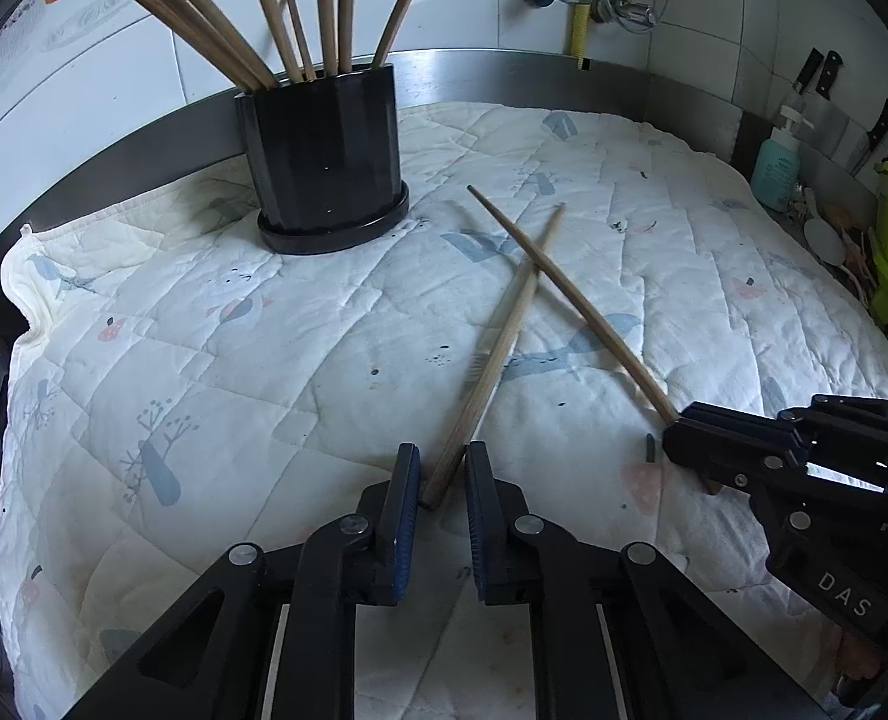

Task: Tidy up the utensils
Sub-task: 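Close the left tool on one chopstick while the right tool grasps the other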

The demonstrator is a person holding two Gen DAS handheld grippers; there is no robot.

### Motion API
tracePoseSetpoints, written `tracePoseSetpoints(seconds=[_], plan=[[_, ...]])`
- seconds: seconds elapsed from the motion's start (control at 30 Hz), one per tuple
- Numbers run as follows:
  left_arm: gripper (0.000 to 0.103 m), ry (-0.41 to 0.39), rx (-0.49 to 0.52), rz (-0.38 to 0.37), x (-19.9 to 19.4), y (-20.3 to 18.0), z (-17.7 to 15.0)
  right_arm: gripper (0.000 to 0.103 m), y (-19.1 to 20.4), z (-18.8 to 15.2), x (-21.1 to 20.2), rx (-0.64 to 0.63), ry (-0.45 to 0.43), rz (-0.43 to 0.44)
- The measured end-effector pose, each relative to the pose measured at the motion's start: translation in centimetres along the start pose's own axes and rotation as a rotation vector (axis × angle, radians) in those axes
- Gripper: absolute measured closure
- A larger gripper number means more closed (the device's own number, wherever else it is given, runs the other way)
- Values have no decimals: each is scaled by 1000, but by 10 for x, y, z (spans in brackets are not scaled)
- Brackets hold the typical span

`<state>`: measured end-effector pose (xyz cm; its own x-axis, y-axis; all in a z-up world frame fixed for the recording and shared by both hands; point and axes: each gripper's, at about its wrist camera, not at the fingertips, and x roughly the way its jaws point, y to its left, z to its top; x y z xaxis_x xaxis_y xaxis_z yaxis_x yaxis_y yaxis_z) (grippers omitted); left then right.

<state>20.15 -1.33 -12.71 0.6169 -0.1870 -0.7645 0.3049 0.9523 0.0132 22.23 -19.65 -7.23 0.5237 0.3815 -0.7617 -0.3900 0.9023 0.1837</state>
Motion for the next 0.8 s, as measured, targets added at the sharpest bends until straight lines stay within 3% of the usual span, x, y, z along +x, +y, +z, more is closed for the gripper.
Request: tracePoseSetpoints(seconds=[0.53,0.8], plan=[[95,1,-31,-53,1,-12,1,90,7,10,12,-24,11,-14],[92,4,-109,-118,2,5,-2,93,4,7,3,-50,-12,-5]])
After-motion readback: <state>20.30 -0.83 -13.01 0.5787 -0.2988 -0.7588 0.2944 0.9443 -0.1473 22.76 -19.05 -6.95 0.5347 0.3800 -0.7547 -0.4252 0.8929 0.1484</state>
